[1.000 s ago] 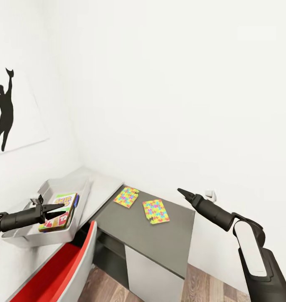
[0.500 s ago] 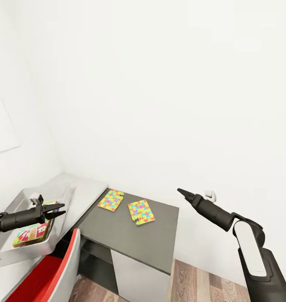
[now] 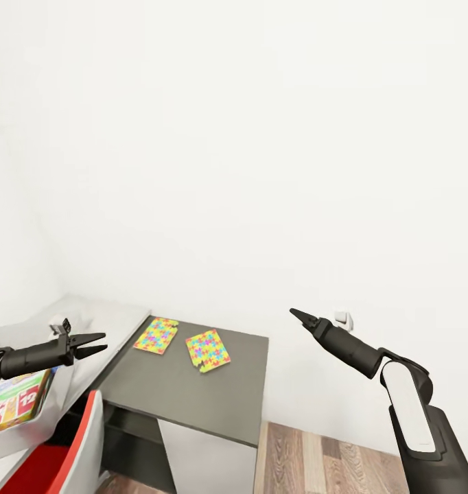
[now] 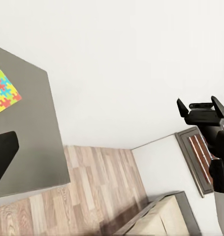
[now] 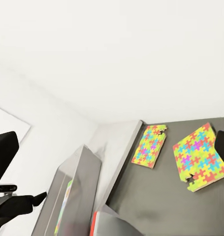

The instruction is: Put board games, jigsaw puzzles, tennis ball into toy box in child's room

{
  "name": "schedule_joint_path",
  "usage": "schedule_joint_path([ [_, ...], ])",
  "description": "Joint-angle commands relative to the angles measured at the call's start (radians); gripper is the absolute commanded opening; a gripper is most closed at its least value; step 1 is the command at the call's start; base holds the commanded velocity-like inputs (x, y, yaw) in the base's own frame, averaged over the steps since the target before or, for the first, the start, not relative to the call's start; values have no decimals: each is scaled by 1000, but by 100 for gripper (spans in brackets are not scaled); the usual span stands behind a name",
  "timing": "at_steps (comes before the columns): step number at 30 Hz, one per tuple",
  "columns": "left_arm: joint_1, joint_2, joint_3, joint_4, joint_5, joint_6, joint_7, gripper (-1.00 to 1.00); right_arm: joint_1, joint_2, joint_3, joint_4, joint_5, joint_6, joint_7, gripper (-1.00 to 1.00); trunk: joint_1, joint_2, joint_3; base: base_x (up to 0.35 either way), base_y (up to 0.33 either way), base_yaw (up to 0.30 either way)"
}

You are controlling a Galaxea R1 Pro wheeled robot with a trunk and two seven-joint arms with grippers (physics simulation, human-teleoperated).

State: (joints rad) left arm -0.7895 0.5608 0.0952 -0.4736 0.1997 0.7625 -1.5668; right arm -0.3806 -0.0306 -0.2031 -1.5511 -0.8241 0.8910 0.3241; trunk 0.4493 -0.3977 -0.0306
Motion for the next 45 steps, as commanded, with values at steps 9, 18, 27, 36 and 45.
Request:
schedule_joint_path([
  [9, 0, -1, -1, 0, 0, 9, -4, 100, -1, 1, -1, 0, 7, -15, 2, 100, 1, -2, 7, 0, 0, -246],
  [18, 0, -2, -2, 0, 0, 8, -4, 100, -1, 1, -1, 0, 7, -34, 2, 100, 1, -2, 16, 0, 0, -218],
  [27, 0, -2, -2, 0, 0, 8, -4, 100, -1, 1, -3, 0, 6, -34, 4, 100, 1, -2, 17, 0, 0, -27],
  [36, 0, -1, -1, 0, 0, 8, -4, 100, -1, 1, 0, 0, 6, -36, -1, 100, 1, -2, 17, 0, 0, -1],
  [45, 0, -1, -1, 1, 0, 8, -4, 100, -1, 3, 0, 2, 5, -36, -19, 100, 1, -2, 17, 0, 0, 0],
])
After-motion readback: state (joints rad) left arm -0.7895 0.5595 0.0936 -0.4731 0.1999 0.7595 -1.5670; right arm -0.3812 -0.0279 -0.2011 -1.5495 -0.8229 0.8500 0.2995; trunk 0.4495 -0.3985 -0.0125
